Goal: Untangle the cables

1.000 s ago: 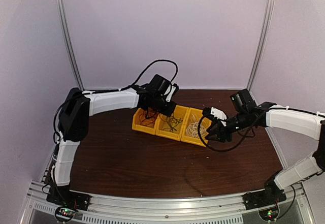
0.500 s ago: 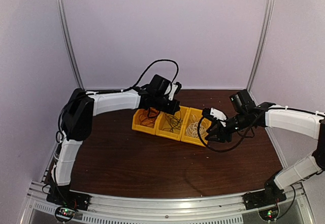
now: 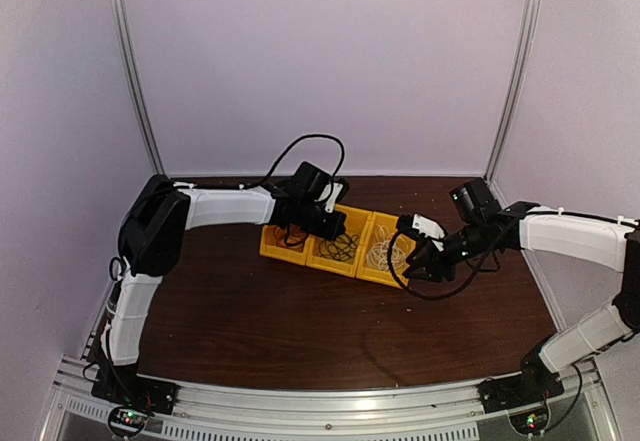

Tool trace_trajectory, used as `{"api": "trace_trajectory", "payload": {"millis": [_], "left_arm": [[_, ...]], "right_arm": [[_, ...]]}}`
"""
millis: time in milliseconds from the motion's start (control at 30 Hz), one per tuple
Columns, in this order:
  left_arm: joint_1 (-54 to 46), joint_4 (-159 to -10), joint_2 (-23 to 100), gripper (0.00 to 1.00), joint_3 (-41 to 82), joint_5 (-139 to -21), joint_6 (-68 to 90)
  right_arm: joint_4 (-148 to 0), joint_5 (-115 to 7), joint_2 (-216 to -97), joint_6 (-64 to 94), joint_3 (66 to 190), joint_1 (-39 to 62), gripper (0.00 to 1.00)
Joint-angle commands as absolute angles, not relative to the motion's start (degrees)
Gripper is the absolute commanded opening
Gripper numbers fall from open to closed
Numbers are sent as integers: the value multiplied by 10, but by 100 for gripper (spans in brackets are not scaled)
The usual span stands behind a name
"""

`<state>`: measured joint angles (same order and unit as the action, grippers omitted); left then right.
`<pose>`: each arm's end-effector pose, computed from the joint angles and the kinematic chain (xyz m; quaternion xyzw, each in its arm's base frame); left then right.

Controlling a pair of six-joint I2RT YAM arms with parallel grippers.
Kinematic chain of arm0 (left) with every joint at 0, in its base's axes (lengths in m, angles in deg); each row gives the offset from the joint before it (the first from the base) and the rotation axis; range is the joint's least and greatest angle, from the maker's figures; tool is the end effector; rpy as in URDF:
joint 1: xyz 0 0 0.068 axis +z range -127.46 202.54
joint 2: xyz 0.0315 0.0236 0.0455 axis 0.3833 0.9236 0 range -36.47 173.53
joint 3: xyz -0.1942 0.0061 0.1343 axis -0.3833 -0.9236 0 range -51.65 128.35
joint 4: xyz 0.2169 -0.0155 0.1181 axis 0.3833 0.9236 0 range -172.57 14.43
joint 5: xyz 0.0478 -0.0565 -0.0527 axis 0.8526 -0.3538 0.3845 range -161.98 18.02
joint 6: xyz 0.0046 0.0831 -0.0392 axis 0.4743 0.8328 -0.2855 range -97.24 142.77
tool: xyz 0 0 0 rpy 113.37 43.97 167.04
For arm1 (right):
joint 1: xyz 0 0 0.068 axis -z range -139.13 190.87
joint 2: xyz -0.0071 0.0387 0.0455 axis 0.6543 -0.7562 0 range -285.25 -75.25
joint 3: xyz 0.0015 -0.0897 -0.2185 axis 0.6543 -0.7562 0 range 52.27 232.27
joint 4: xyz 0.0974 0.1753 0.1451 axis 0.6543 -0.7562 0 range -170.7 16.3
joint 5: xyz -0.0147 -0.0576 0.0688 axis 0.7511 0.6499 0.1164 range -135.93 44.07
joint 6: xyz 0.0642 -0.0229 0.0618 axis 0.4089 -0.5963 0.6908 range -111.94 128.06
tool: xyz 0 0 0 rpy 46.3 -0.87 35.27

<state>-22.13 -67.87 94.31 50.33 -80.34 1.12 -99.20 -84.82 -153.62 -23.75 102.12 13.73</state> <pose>0.3549 -0.3677 0.1192 0.2110 0.8922 -0.2714 0.2930 0.2312 0.1768 0.1658 -0.5308 0.7302 0.3045 0.3039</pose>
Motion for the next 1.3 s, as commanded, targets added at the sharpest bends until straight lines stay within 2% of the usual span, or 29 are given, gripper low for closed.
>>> {"api": "trace_trajectory", "payload": {"millis": [0, 133, 233, 400, 600, 733, 833, 867, 900, 967, 1133, 1267], "left_arm": [[-220, -694, 942, 0, 507, -800, 11], [-220, -673, 923, 29, 518, -780, 23], [-220, -670, 892, 43, 512, -760, 30], [-220, -664, 837, 53, 500, -750, 46], [-221, -659, 752, 57, 474, -748, 69], [-219, -601, 686, 68, 456, -675, 120], [-214, -558, 626, 82, 429, -556, 157], [-208, -552, 605, 86, 416, -530, 166], [-200, -545, 586, 90, 403, -514, 170], [-174, -536, 546, 97, 379, -500, 167], [-85, -529, 456, 98, 296, -446, 85], [-44, -549, 406, 98, 259, -452, 76]], "right_arm": [[-992, -842, -1537, -245, 1019, 138, 42], [-992, -843, -1535, -243, 1019, 138, 42], [-991, -843, -1535, -240, 1020, 138, 42], [-987, -838, -1531, -234, 1023, 138, 41], [-979, -825, -1507, -203, 1056, 153, 42], [-987, -769, -1496, -182, 1106, 172, 45], [-967, -711, -1485, -136, 1151, 195, 64], [-941, -686, -1477, -105, 1160, 205, 75], [-914, -650, -1474, -78, 1166, 211, 98], [-888, -598, -1479, -44, 1185, 217, 100], [-850, -476, -1489, 33, 1222, 219, 100], [-847, -453, -1462, 33, 1233, 219, 100]]}}
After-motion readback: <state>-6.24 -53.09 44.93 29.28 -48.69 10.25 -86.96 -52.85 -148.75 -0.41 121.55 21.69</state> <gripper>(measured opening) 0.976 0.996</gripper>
